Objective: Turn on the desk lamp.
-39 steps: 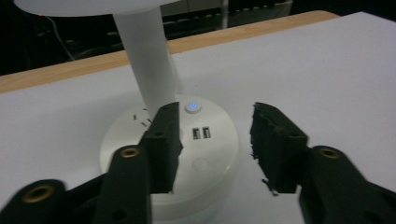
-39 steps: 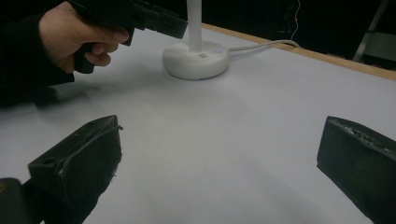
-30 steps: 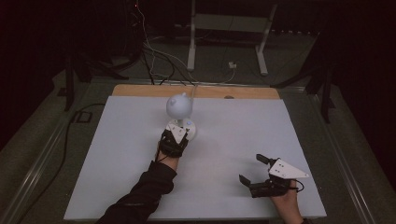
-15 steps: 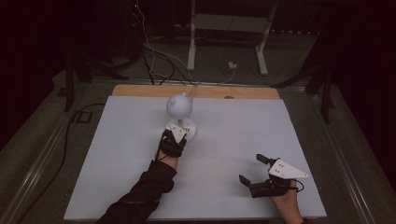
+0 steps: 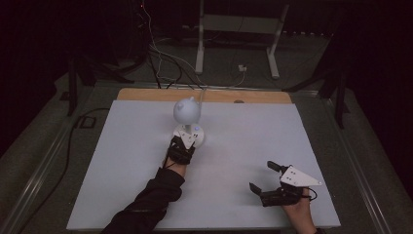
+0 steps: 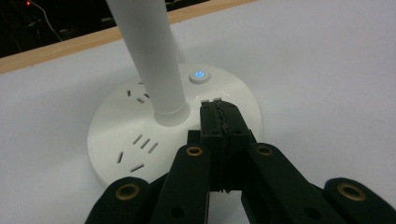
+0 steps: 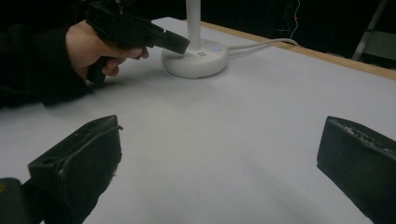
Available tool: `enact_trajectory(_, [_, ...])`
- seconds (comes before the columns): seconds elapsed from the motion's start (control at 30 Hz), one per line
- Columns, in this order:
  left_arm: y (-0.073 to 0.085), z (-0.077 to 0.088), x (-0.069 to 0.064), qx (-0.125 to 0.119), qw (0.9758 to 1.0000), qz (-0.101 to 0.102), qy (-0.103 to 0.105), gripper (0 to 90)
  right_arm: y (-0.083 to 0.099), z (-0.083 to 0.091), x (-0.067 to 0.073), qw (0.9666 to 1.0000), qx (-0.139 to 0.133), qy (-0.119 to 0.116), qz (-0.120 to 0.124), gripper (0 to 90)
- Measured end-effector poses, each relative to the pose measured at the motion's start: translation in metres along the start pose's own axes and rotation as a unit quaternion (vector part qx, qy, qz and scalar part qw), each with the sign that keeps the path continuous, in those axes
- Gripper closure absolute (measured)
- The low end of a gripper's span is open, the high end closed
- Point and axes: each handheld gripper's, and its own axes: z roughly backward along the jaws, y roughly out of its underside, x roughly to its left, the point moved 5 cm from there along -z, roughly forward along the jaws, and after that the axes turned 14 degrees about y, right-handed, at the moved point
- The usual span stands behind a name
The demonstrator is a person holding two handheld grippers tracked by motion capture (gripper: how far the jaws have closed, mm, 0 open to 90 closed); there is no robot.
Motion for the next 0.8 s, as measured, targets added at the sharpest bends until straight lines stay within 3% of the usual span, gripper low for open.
enact_trajectory(0.47, [0.0021, -0.0032, 0.0034, 0.004, 1.0000, 0.000, 0.001, 90.0, 0.0006, 0.0008, -0.0014, 1.0000, 0.002, 0.001, -0.002, 0.0])
enact_trajectory(0.6, [0.0027, -0.0039, -0.0002, 0.004, 0.9999, -0.015, -0.001, 90.0, 0.0010, 0.0006, -0.0009, 1.0000, 0.003, 0.001, -0.001, 0.0])
enact_trajectory(0.8, [0.0027, -0.0039, -0.0003, 0.006, 0.9998, -0.016, -0.003, 90.0, 0.0012, 0.0007, -0.0012, 1.0000, 0.004, 0.001, -0.001, 0.0])
